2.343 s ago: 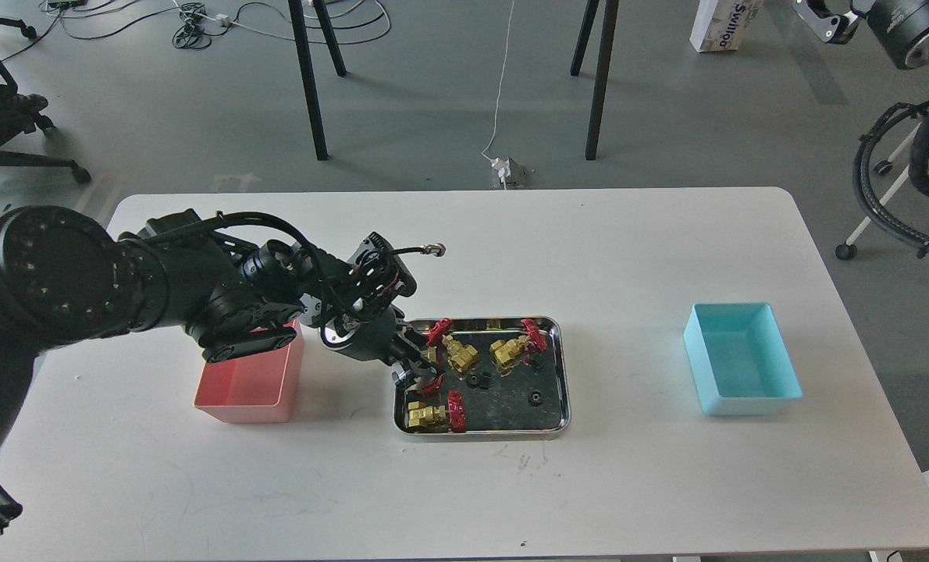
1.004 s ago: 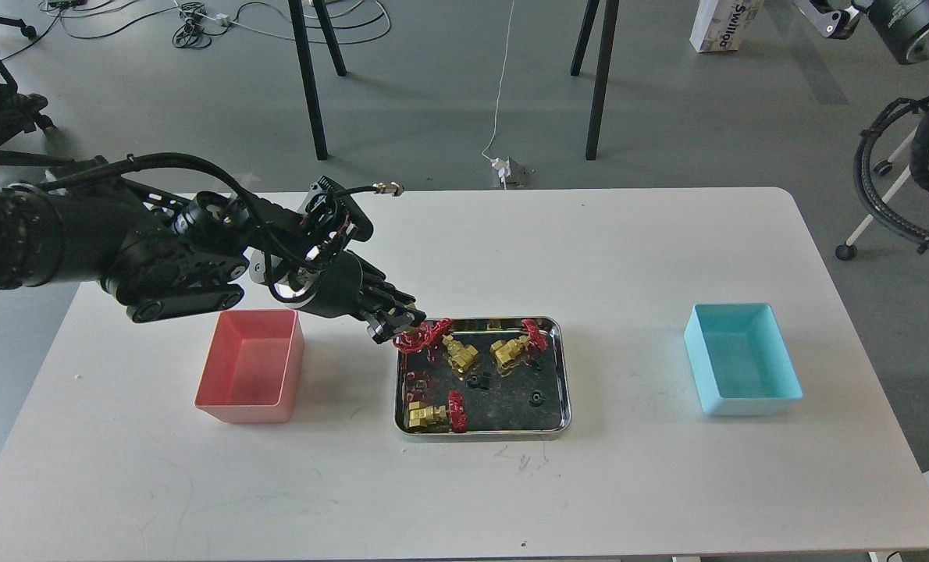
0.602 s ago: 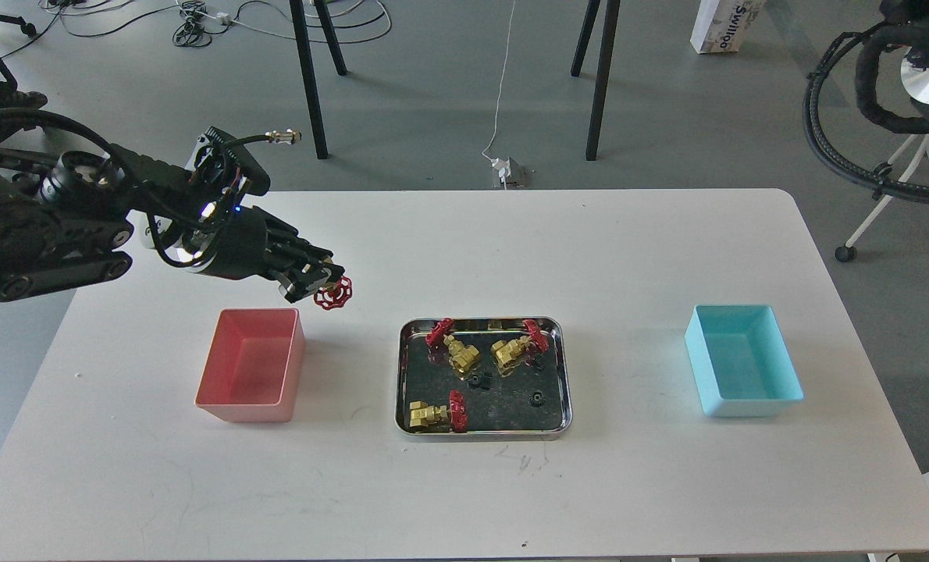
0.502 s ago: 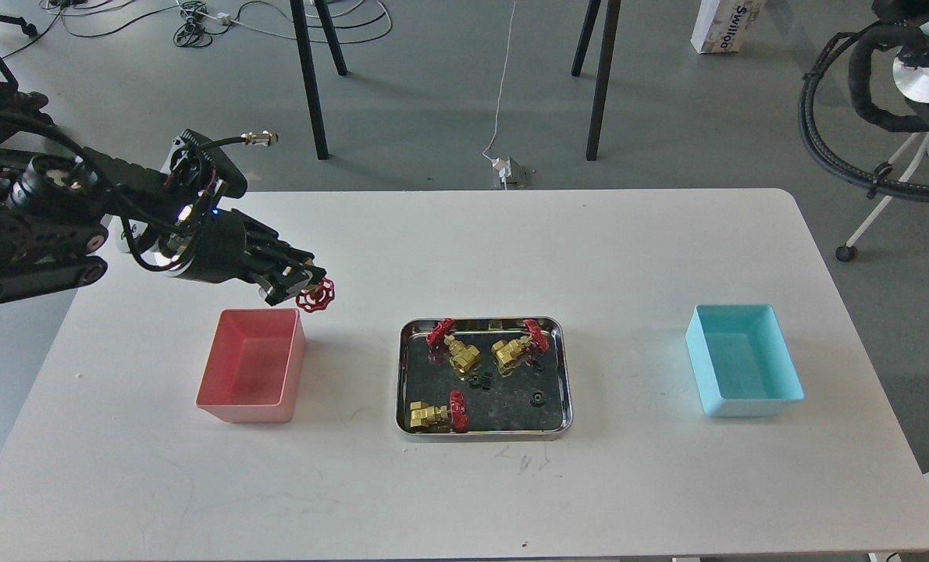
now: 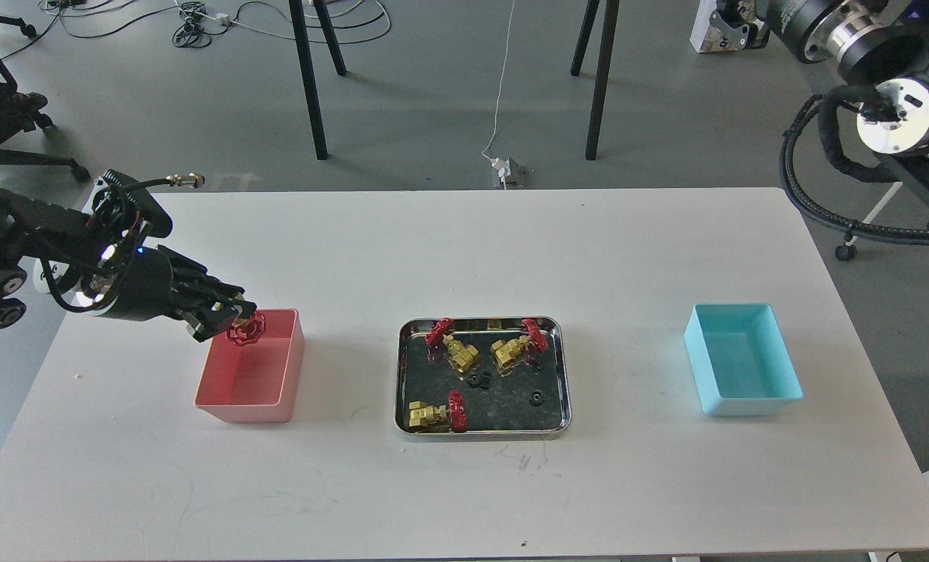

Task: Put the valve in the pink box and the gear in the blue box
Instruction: 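Lower the valve into the pink box and open the left gripper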

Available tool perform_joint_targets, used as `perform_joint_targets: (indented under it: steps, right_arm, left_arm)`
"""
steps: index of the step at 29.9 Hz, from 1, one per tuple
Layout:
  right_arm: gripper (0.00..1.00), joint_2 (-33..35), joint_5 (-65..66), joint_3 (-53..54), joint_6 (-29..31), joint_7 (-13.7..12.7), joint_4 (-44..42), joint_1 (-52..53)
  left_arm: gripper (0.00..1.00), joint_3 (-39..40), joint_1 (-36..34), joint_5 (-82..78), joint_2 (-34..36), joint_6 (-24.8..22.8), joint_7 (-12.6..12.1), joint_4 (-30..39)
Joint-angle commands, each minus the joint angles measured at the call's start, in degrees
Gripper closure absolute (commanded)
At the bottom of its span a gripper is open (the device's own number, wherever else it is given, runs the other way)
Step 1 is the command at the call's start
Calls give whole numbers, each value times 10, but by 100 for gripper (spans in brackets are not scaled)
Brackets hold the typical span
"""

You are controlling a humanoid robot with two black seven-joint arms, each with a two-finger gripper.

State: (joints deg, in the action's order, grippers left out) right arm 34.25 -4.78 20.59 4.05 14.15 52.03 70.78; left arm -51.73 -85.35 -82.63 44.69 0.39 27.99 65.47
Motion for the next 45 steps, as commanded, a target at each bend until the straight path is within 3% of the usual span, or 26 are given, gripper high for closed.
perform_joint_targets:
  steps: [1,14,29,37,45]
  right_arm:
    - [0,20,-1,38,-16,0,-3,-1]
    - [0,56,-6,57,-19,-3,-2,-9]
    - [0,55,-6,58,-18,-2,-1,-20]
    - [0,56,-6,59,-18,-2,-1,-30]
    - [0,56,-6,59,-18,-2,-1,-34]
  left_arm:
    - [82,0,14,-1,-2,1,0,-6]
    - [81,65,118,-1,-36,1,0,-69]
    - [78,67,138,0,-65,1,0,-120]
    - [71,67,138,2,-70,1,0,-120]
    - [51,69,138,3,-70,2,0,-120]
